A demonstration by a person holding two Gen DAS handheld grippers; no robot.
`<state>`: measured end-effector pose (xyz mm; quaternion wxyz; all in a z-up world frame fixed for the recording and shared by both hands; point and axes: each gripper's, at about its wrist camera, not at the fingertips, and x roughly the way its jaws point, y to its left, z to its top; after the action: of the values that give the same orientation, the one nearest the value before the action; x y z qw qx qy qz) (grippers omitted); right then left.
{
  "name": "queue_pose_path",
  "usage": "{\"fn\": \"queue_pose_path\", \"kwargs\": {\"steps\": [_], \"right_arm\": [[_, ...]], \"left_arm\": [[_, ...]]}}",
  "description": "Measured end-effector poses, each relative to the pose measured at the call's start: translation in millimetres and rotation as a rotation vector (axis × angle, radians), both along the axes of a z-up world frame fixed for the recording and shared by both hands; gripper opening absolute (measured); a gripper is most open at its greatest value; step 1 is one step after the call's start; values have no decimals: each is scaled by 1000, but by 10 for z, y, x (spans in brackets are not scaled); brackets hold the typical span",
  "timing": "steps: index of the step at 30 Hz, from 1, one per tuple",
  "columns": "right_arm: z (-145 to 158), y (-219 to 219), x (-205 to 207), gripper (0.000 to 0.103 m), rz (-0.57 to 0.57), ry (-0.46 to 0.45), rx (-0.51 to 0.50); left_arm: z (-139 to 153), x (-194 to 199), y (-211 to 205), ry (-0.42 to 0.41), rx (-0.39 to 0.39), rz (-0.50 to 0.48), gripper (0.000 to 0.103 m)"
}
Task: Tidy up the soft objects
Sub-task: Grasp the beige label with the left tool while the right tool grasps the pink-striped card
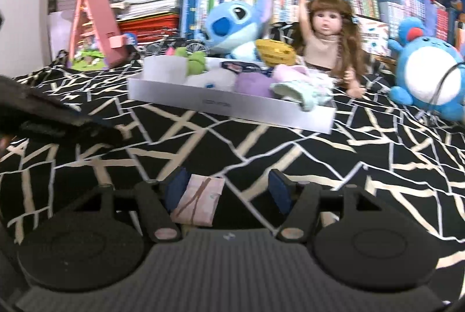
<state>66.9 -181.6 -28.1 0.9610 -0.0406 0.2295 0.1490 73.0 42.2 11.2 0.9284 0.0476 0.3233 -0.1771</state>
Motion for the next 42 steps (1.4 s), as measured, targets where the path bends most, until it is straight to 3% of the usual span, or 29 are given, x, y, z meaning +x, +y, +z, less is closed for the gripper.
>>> {"fn": "queue_pose_path", "kwargs": {"steps": [1, 7, 15, 19, 23, 29, 34, 42], "right_arm": [[4, -23, -3, 75, -5, 4, 5], [15, -104, -117, 79, 10, 2, 2], [23, -283, -180, 81, -45, 3, -31], [18, -409, -160, 81, -109, 10, -29], [17, -489, -180, 81, -125, 12, -13], [26, -490, -268, 83, -93, 11, -14], [36, -554, -336, 83, -116, 5, -58], [37, -775, -307, 83, -189, 20, -56]], "left_arm": [[0, -35, -4, -3, 14, -8, 38], [-32, -163, 58, -6, 45, 22, 41], [-51, -83, 215, 9, 21, 128, 46], [-48, -42, 246, -3, 55, 241, 49], [50, -132, 238, -39, -8, 206, 61], [26, -151, -1, -48, 14, 121, 62], [-92, -41, -23, -8, 49, 183, 62], [-89, -44, 187, -16, 73, 250, 62]]}}
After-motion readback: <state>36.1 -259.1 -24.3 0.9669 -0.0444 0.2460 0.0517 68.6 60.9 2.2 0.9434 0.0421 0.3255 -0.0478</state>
